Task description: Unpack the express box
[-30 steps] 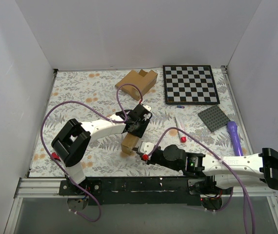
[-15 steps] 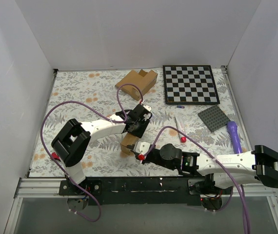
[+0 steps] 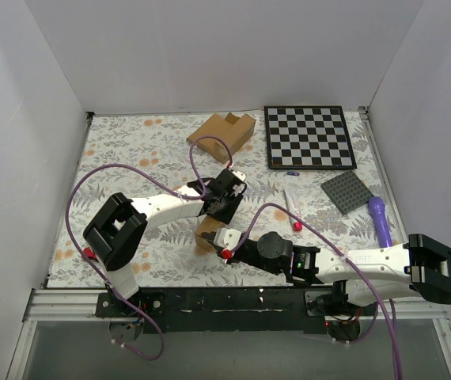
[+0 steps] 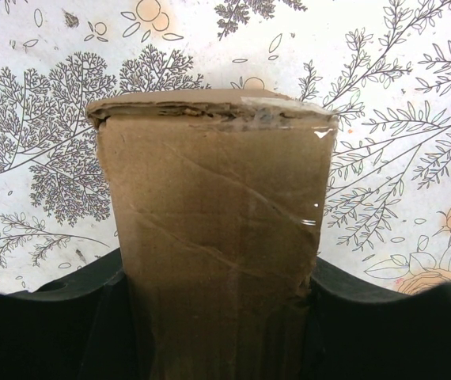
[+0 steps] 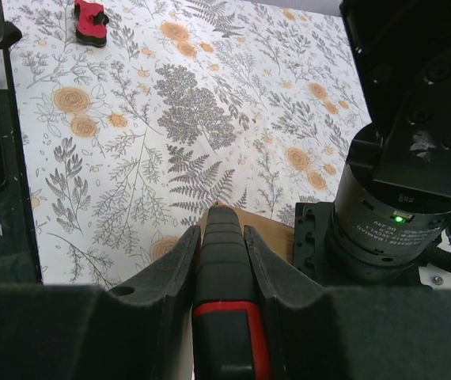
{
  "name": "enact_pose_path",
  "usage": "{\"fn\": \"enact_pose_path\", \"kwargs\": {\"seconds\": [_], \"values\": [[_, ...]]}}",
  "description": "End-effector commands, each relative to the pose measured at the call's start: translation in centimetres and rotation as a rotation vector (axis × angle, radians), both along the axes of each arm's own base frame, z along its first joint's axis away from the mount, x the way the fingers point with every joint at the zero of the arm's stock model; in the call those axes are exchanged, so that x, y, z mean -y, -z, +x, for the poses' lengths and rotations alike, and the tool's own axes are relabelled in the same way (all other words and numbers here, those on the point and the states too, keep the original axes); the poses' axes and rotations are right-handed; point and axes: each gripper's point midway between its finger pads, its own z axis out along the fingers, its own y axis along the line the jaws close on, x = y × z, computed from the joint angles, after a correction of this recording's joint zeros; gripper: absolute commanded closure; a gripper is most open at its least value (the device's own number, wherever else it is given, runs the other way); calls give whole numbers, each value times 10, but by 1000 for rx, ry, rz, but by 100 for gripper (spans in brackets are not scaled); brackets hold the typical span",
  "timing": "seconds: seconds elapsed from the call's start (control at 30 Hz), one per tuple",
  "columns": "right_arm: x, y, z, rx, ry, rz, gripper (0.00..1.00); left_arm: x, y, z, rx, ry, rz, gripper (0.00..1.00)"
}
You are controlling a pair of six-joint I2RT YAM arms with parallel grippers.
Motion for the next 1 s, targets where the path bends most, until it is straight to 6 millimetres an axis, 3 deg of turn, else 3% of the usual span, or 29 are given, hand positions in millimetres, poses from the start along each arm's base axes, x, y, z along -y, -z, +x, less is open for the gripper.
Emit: {"fn": "enact_pose_path", "kwargs": {"seconds": [0.0,0.7,0.73,0.97], "values": [[-11,-39,2,23,7,109,99,-12,17,-17,-65,0,40,100],[-10,-7,5,-28,39,-27,99,-11,16,-20,-70,14,23,100],[-5,7,4,-45,44,-103,99,-11,16,-21,-69,23,21,100],[3,27,10,-129,127,-228,99,-10,16,-20,-65,24,11,100]]}}
